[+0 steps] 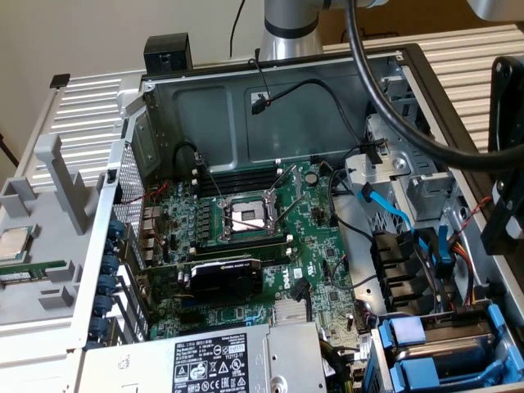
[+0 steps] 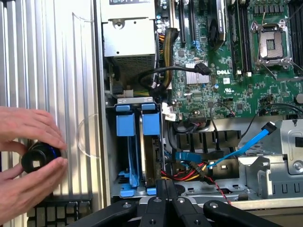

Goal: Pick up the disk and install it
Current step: 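Insert the second disk wire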

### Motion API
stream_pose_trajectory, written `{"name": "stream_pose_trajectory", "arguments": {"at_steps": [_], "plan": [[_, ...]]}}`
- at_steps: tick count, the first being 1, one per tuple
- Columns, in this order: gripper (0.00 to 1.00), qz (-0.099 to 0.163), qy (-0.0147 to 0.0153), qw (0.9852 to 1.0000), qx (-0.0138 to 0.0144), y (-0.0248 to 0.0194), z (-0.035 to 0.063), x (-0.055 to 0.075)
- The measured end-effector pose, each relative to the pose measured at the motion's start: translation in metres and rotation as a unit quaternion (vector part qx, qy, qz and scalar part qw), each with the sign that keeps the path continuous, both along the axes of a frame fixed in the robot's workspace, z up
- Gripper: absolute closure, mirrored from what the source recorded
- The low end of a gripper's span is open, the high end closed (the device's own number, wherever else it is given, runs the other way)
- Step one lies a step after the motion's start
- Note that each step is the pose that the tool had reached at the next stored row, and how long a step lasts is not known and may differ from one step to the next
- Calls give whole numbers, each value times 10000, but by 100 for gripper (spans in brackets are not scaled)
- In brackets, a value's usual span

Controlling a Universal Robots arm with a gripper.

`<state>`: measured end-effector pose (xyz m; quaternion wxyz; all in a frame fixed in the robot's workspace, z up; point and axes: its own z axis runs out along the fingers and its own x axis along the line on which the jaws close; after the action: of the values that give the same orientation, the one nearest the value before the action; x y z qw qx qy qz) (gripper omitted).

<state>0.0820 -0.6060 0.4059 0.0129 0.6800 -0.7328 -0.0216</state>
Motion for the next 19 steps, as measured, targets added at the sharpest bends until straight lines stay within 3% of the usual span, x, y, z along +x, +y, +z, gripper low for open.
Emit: {"name": "stream_pose_trajectory", "arguments": {"at_steps": [6, 9, 11, 12, 19], "plan": [[89, 0, 0, 10000, 0, 0, 0, 0], [70, 0, 0, 10000, 0, 0, 0, 0], [70, 0, 0, 10000, 0, 0, 0, 0], [64, 0, 0, 10000, 0, 0, 0, 0], [64, -42, -4, 10000, -1, 1, -3, -28]]}}
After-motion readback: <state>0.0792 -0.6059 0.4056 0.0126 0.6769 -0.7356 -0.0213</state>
